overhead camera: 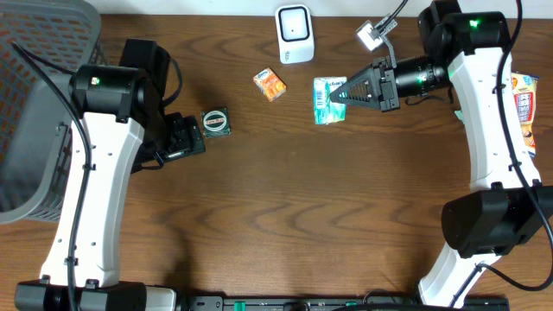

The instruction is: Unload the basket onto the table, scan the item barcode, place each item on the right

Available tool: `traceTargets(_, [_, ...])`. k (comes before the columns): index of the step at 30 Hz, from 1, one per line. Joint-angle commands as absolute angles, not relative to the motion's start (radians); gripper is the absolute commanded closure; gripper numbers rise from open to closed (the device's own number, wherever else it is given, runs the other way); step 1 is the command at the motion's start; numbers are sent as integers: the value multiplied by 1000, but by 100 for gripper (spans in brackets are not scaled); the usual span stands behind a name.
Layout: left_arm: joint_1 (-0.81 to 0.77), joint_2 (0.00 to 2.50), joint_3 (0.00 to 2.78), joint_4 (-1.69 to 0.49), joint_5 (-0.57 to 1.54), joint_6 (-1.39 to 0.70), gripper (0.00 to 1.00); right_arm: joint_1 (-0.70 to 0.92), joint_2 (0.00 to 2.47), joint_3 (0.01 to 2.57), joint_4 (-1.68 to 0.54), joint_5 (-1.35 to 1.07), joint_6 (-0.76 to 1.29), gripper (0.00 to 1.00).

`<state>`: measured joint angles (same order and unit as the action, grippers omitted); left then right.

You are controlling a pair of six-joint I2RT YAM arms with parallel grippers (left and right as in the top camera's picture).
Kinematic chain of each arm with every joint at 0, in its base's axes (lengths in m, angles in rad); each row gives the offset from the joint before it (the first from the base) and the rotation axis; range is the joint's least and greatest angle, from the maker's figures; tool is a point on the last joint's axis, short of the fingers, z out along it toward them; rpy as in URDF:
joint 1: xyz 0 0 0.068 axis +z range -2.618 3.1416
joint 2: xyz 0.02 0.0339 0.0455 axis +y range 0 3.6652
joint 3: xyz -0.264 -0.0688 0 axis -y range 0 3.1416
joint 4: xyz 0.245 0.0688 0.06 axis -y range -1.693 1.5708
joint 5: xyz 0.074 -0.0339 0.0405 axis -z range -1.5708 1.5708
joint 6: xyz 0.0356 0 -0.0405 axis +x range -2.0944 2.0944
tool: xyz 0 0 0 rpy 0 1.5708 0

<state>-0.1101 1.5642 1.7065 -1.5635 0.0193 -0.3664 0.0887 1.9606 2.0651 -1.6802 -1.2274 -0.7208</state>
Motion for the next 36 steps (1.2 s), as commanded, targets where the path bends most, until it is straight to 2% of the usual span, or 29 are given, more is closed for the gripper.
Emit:
traceTargets(1, [-108, 1568, 1705, -1566, 7, -369, 2, 112, 1966, 2067, -1671, -1267, -741, 99])
traceTargets(36, [-108, 1568, 1705, -1566, 7, -369, 2, 167, 1966, 2067, -1626, -1263, -730, 99])
